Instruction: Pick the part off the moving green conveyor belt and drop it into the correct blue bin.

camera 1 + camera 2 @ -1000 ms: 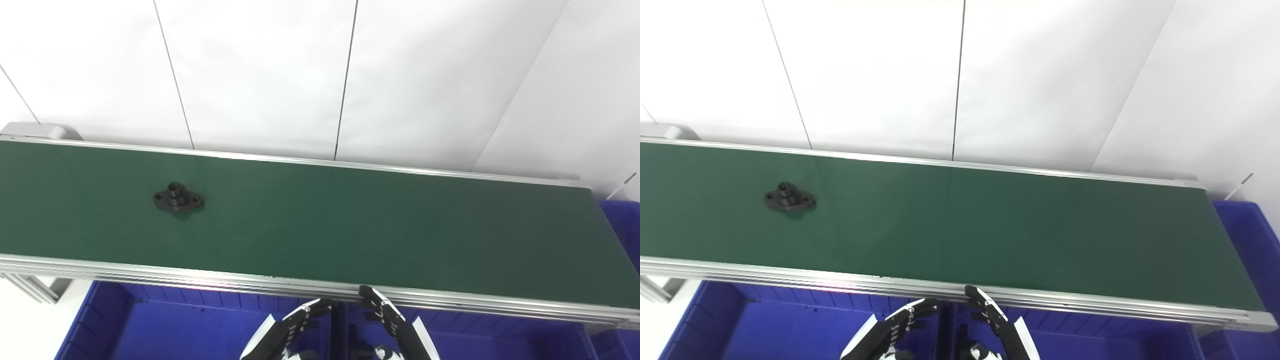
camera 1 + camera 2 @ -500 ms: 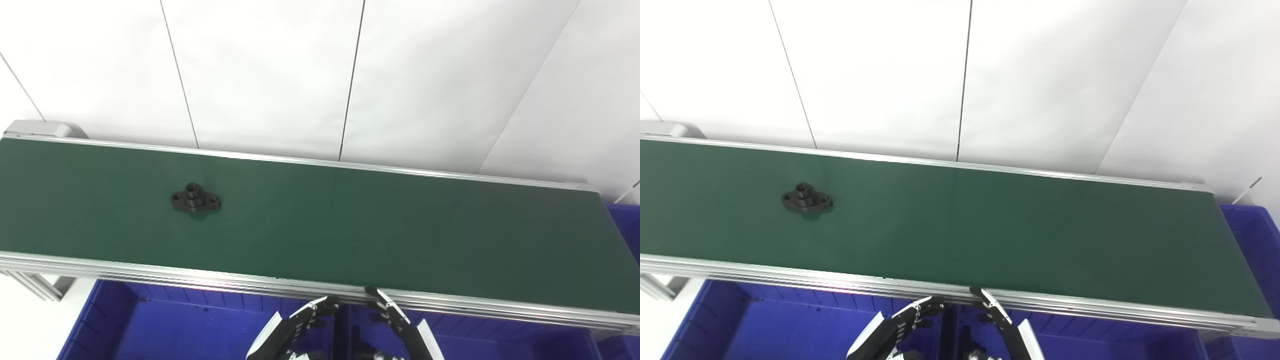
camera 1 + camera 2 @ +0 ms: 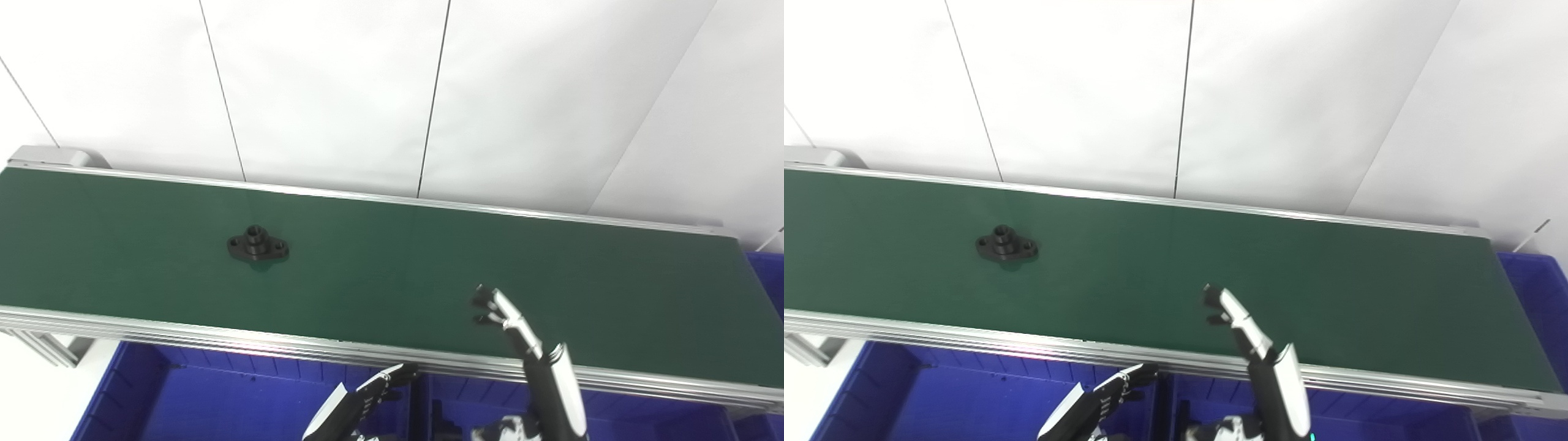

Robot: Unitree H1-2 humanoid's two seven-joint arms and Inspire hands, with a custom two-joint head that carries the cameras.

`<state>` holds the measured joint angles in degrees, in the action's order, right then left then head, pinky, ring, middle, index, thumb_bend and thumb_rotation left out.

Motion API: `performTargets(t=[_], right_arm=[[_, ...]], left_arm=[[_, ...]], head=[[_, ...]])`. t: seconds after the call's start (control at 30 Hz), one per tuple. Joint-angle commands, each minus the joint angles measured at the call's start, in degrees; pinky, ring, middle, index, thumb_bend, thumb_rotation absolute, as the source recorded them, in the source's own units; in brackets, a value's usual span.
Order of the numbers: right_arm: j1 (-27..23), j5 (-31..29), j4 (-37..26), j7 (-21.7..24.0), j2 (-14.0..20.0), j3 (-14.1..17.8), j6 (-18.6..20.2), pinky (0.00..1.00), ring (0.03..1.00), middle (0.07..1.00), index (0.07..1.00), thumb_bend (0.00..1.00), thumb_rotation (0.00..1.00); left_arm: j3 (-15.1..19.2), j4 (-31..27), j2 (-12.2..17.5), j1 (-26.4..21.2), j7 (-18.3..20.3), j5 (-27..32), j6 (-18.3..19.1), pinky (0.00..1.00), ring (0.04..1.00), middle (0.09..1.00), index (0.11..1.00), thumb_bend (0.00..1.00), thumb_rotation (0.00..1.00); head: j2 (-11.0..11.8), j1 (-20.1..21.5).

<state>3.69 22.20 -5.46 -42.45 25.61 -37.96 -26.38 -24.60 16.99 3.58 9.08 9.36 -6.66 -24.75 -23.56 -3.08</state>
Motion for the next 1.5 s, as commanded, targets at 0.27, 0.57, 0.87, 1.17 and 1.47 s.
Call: performTargets(t=[0.27, 0.57, 0.87, 1.17, 1.47], right_arm=[[-9.2, 7.4, 2.6, 8.0, -5.0, 12.1, -0.4, 0.63, 0.73, 0.772, 0.782, 0.81, 0.94], [-15.0, 15.4, 6.7, 14.8, -10.3, 20.5, 2.9, 0.62, 0.696, 0.742, 0.772, 0.81, 0.8], [-19.9, 19.7, 9.9, 20.0, -17.4, 22.2, 8.6, 0.61, 0.671, 0.724, 0.768, 0.81, 0.7], [-23.3, 23.2, 14.2, 24.3, -20.7, 19.7, 12.1, 0.62, 0.68, 0.732, 0.772, 0.8, 0.68], [-25.0, 26.3, 16.9, 30.4, -22.7, 17.5, 20.5, 0.58, 0.66, 0.723, 0.785, 0.83, 0.68]], left_arm=[[-1.6, -0.2, 0.0, -1.2, -2.4, -1.0, -2.2, 0.81, 0.892, 0.899, 0.873, 0.81, 0.79], [-2.3, 0.5, 0.2, -1.7, -1.8, -0.8, -2.2, 0.82, 0.898, 0.9, 0.874, 0.8, 0.78], [-2.3, 0.5, 0.4, -2.0, -1.3, -0.9, -2.1, 0.82, 0.904, 0.908, 0.869, 0.81, 0.78], [-2.5, -1.4, 0.2, -1.5, -1.7, -1.4, -2.1, 0.82, 0.897, 0.89, 0.878, 0.82, 0.78], [-2.3, -3.1, -0.1, -0.9, -0.9, -1.6, -2.1, 0.87, 0.913, 0.897, 0.9, 0.83, 0.76]], head=[[1.5, -0.7], [2.2, -1.2], [1.6, -0.9], [-1.6, -1.1], [-3.9, -1.8]])
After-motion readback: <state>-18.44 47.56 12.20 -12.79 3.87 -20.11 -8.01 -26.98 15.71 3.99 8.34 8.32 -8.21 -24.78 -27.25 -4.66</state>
